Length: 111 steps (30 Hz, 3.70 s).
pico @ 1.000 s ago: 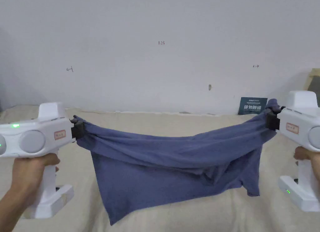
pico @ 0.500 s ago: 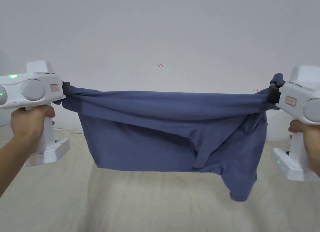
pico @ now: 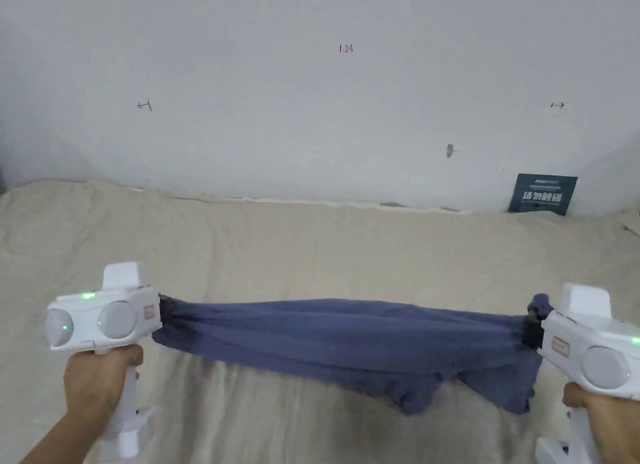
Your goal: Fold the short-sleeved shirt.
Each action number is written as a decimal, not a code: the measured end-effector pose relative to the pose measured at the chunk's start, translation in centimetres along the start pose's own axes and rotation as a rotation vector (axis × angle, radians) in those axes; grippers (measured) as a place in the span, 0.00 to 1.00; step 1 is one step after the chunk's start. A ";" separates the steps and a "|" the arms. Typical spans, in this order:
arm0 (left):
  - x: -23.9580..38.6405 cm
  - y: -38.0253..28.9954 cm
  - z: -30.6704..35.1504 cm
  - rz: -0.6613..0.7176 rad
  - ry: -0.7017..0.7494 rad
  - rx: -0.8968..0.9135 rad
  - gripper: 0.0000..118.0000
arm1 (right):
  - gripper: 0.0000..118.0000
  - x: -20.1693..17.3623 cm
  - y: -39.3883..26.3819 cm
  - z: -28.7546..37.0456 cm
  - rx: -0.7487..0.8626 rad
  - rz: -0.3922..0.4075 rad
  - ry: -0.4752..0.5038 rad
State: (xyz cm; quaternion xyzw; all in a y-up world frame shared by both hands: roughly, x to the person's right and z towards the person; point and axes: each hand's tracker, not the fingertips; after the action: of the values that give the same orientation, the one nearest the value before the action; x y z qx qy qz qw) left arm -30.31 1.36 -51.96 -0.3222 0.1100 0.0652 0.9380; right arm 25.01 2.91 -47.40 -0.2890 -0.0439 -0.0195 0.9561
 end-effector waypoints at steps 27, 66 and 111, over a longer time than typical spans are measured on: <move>-11.3 -26.1 17.2 0.034 0.027 -0.414 0.07 | 0.09 3.4 -28.3 17.2 -0.411 -0.005 0.013; 3.0 -11.3 30.6 -0.198 -0.204 0.505 0.00 | 0.01 -2.0 -8.9 32.3 0.494 0.102 -0.074; 3.5 -6.2 2.5 -0.234 -0.203 -0.152 0.02 | 0.73 5.6 -9.7 -5.5 -0.399 -0.161 -0.158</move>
State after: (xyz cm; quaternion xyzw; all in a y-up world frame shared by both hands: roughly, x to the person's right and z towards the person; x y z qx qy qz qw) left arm -25.31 -1.75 -47.30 -0.3947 -0.0288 -0.0039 0.9184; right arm 30.35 -8.26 -46.09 -0.4686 -0.1366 -0.0814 0.8690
